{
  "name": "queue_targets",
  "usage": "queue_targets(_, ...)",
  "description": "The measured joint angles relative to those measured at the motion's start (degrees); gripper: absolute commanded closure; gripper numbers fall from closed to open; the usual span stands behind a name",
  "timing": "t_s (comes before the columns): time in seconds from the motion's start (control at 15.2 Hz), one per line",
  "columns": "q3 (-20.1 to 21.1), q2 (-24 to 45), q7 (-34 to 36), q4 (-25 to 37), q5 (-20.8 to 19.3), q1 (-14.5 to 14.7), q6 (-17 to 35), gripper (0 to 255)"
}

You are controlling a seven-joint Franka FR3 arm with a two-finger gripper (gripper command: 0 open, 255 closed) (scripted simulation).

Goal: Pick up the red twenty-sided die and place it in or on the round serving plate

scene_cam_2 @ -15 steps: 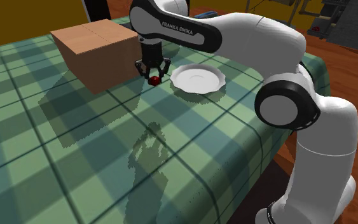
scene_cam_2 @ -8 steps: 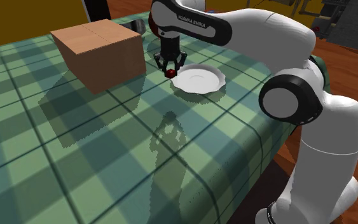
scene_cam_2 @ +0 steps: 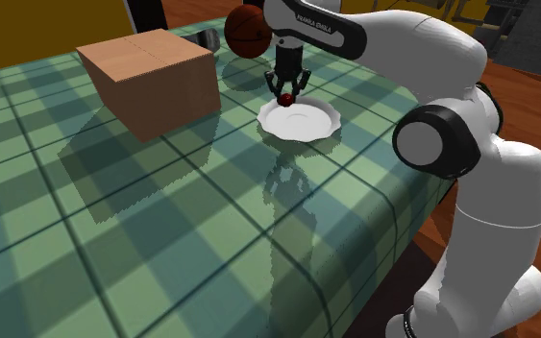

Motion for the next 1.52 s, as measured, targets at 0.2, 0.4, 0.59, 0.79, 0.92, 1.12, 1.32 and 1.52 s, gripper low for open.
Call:
queue_targets(0.2,-0.91,3.17,-2.86,5.74,-0.57,-1.29,-2.62,255)
queue_targets(0.4,-1.57,4.01,-5.43,6.72,-0.55,-3.14,-2.79,255)
queue_targets(0.59,-1.57,3.01,-5.68,3.02,-0.27,-3.79,-0.12,255)
queue_targets(0.79,-1.56,1.79,-5.83,-1.35,0.06,-4.42,3.01,255)
queue_targets(0.92,-1.53,1.21,-5.79,-3.82,0.20,-4.64,4.91,255)
queue_targets(1.12,-1.54,0.08,-5.93,-7.88,0.47,-5.17,7.85,255)
queue_targets(1.32,-1.55,-0.36,-5.92,-10.51,0.58,-5.40,10.04,255)
queue_targets(1.52,-1.54,-0.41,-5.91,-10.78,0.59,-5.41,10.28,255)
